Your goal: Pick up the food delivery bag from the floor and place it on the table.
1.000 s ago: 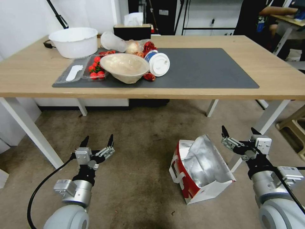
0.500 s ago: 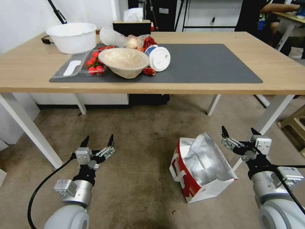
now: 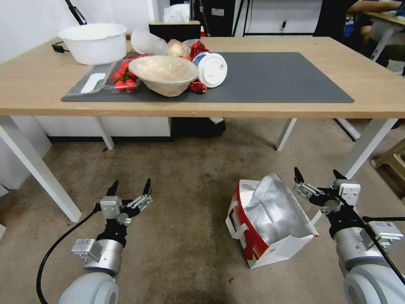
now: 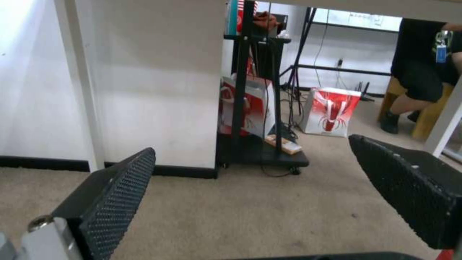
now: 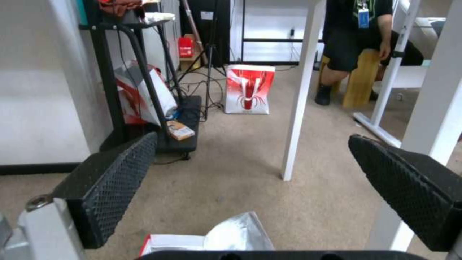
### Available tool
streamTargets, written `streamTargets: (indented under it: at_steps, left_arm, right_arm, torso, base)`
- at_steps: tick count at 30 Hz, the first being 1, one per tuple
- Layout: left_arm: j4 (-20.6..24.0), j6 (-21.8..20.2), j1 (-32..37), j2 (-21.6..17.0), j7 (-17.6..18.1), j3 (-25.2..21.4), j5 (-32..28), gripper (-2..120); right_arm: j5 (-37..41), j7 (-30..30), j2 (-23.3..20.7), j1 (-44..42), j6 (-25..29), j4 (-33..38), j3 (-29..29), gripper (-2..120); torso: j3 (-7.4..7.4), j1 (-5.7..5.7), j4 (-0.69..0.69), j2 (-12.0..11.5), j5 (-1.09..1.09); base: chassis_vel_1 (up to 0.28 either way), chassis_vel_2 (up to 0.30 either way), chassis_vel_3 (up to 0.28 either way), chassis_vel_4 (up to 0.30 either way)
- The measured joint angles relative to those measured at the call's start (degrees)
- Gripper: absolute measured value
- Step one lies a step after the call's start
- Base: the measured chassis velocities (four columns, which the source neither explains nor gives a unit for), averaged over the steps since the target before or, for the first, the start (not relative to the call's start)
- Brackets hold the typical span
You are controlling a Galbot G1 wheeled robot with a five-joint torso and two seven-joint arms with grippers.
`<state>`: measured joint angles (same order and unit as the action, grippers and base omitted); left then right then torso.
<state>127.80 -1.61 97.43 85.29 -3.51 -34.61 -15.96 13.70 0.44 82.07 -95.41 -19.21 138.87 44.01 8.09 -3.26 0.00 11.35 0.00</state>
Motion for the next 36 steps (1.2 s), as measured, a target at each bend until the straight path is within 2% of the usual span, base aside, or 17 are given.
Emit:
streamTargets:
  at_steps: [12, 30, 36]
  left_arm:
    - [-0.43, 0.08, -0.16, 0.03, 0.0, 0.02, 0.01, 100]
    - [-0.82, 0.19, -0.26, 0.1, -0.01, 0.11, 0.02, 100]
    - [-1.01, 0.21, -0.33, 0.08, -0.03, 0.11, 0.02, 100]
  right_arm:
    - [0.0, 0.0, -0.03, 0.02, 0.01, -0.03, 0.0, 100]
    - [-0.02, 0.0, -0.3, 0.03, 0.01, -0.17, -0.01, 100]
    - [-0.11, 0.0, -0.33, 0.07, 0.01, -0.34, -0.11, 100]
  torso:
    - [-2.3, 0.53, 0.0, -2.83, 0.0]
    - [-3.92, 0.87, 0.0, -4.79, 0.0]
    - [-5.13, 0.99, 0.0, -6.12, 0.0]
  base:
    - [0.0, 0.0, 0.0, 0.0]
    - [0.0, 0.0, 0.0, 0.0]
    - [0.0, 0.0, 0.0, 0.0]
